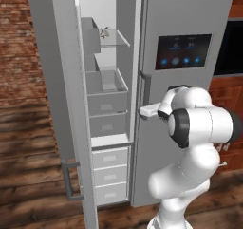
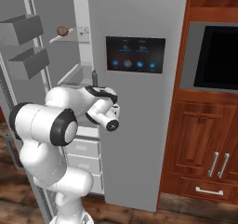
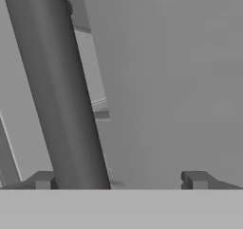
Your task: There's a fish in the fridge that needs to be moved to the freezer for freezing. Pick up the fish from the fridge, place it on any shelf in the freezer, and close the fridge and freezer doors when done.
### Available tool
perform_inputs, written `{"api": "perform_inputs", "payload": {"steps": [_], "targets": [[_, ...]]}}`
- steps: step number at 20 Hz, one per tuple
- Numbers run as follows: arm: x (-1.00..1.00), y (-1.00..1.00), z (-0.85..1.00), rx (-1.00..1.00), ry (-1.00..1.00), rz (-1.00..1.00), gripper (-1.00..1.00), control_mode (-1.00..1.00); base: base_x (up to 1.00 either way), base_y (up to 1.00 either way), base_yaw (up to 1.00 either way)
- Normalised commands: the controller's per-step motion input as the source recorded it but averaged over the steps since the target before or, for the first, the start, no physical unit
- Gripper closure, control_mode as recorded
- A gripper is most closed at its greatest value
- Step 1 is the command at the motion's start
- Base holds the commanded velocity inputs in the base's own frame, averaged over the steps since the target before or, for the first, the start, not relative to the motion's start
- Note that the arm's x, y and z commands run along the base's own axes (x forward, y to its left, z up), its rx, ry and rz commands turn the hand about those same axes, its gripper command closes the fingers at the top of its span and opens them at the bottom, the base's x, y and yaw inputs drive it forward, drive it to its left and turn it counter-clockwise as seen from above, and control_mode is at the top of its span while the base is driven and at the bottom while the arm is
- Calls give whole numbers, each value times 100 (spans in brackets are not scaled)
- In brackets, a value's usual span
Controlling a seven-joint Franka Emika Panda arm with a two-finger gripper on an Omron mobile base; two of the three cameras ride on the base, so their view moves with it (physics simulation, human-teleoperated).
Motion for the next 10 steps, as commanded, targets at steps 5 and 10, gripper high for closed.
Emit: {"api": "perform_inputs", "payload": {"steps": [5, 10], "targets": [[-40, -4, 71, 0, -5, -1, -100, -100, 0, 0, 0], [-68, 7, 71, 0, -9, 0, -100, -100, 0, 0, 0]]}}
